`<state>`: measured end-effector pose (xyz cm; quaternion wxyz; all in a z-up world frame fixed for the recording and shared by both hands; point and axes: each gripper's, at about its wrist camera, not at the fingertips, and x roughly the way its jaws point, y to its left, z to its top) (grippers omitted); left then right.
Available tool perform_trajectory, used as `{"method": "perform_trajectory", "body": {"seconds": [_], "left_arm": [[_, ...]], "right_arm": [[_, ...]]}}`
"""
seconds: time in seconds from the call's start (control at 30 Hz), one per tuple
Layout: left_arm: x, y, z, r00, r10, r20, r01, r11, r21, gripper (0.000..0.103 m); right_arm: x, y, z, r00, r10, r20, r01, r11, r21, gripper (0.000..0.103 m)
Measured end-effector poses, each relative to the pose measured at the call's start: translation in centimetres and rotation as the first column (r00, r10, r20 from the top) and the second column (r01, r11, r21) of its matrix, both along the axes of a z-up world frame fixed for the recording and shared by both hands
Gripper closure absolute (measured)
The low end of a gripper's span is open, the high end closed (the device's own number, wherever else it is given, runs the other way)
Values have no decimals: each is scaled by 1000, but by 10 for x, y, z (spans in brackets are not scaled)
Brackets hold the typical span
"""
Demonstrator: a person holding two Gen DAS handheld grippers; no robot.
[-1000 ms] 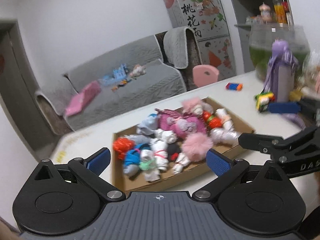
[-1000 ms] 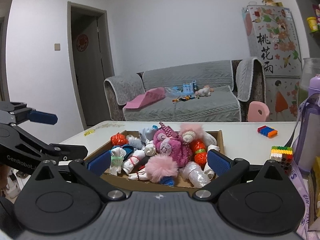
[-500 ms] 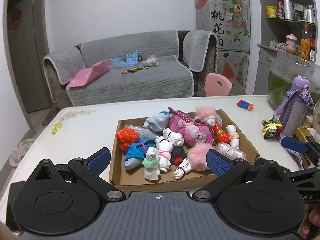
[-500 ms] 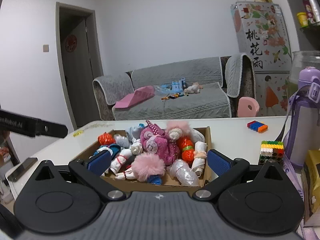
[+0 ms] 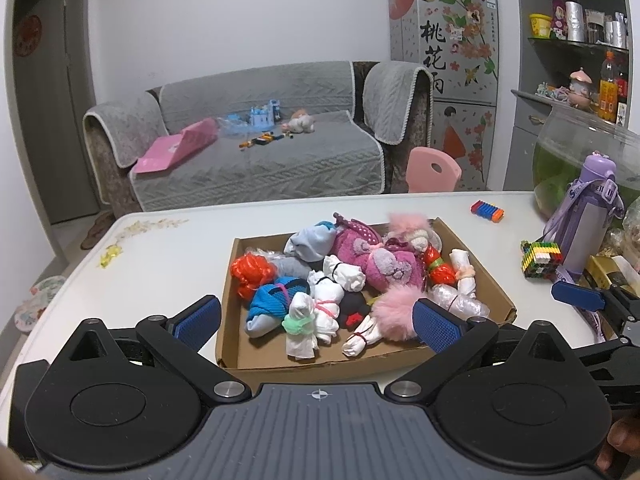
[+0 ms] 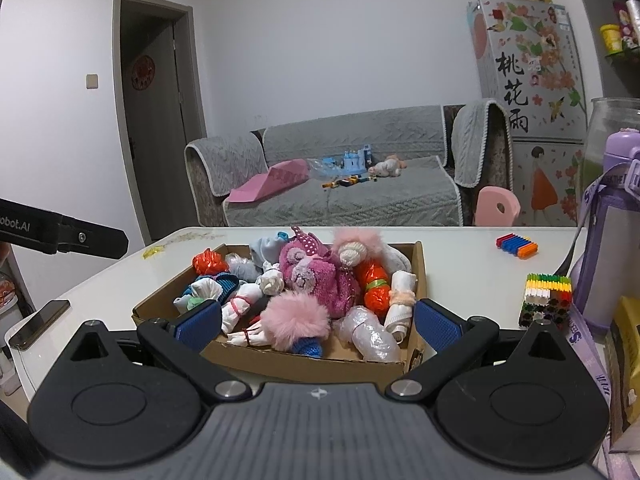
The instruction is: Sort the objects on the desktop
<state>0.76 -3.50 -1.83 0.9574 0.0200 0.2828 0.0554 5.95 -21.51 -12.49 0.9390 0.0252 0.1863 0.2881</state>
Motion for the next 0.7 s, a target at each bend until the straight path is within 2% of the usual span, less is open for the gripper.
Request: {"method": "perform_trajectory", "body": {"seconds": [0.7], "left_arm": [[2,2,-1,1000,-5,-3,5,1000,-17,1]], "right_arm": [[0,4,-1,1000,13,-10,-14,1000,-27,1]]}}
